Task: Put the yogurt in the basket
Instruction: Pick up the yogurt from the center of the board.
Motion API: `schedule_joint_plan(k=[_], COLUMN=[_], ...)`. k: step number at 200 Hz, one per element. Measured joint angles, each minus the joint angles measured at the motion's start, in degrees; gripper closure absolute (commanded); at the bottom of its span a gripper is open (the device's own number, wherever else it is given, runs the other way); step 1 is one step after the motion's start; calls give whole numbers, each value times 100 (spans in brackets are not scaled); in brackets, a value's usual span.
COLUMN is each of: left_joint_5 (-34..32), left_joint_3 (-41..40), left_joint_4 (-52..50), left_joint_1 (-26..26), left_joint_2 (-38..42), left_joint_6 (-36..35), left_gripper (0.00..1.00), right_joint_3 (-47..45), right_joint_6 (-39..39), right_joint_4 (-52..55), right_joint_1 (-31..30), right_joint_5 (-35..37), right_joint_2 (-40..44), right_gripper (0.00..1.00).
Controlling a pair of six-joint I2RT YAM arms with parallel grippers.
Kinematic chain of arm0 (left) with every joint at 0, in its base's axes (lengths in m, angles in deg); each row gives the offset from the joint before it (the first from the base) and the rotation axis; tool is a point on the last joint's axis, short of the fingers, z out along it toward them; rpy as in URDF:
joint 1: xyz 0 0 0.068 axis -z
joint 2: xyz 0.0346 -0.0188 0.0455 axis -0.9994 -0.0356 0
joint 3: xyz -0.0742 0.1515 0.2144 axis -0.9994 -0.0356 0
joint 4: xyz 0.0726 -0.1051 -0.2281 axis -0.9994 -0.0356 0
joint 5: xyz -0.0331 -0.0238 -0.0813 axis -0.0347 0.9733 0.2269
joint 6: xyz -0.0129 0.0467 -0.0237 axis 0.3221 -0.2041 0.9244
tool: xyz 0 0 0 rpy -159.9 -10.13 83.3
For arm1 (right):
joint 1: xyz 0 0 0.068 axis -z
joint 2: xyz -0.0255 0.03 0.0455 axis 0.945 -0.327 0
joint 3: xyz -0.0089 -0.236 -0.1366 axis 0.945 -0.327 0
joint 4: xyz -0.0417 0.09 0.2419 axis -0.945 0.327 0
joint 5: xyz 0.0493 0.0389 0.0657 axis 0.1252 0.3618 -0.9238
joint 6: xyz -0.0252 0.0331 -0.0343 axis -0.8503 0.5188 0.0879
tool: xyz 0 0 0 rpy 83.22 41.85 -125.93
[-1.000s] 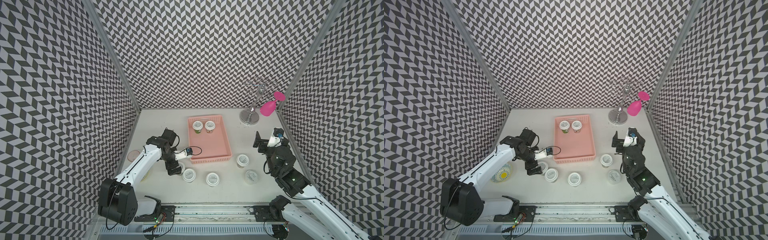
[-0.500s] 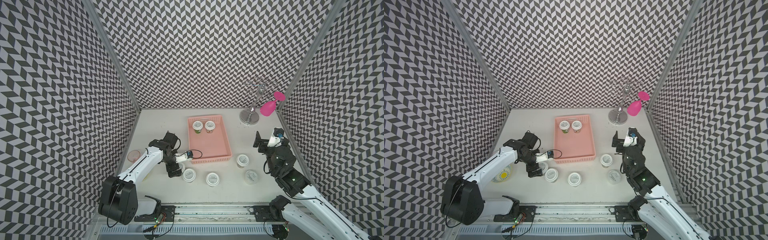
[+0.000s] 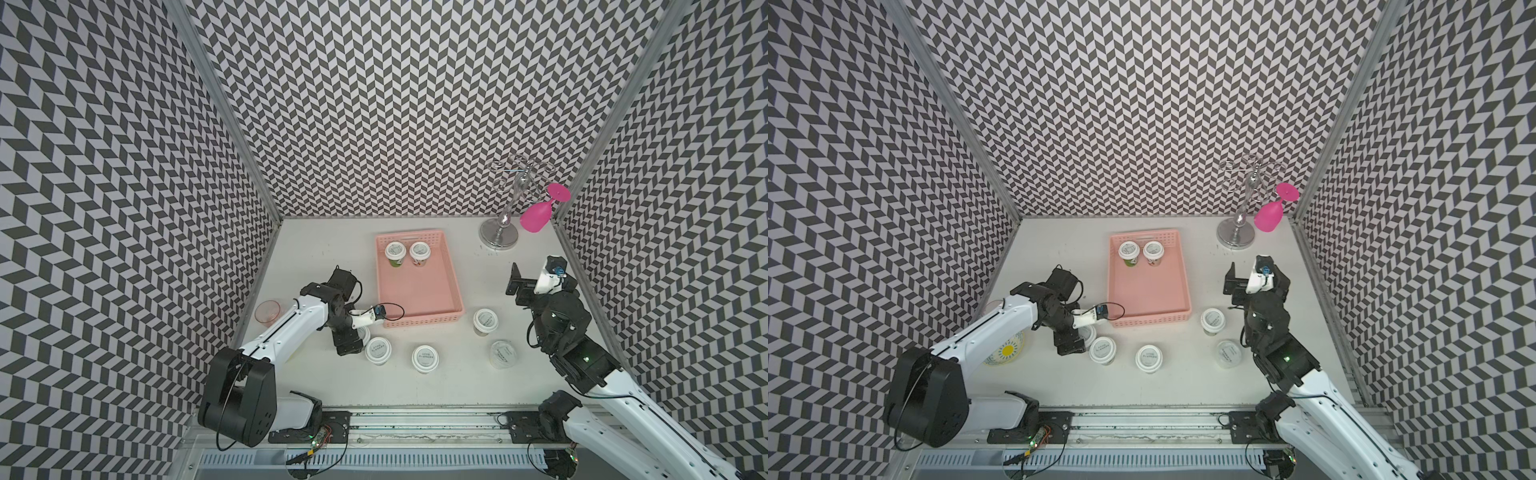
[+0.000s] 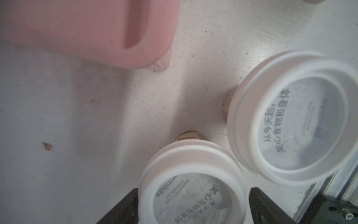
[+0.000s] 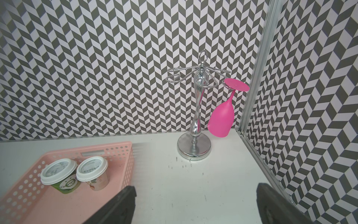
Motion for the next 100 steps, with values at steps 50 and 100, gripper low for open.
schedule_joint_plan(k=[50, 100], left_joint_5=[-55, -109], left_joint_3=[0, 0], left_joint_4=[103, 138], left_joint_1=[4, 4], left_joint_2=[0, 0], left_joint_6=[72, 109], left_gripper=[21, 27], right_joint_3=[-2, -7], right_joint_6=[-11, -13], right_joint_4=[0, 2], right_joint_1=[0, 0], right_joint_5=[0, 0], right_joint_2=[0, 0], right_gripper=[0, 0])
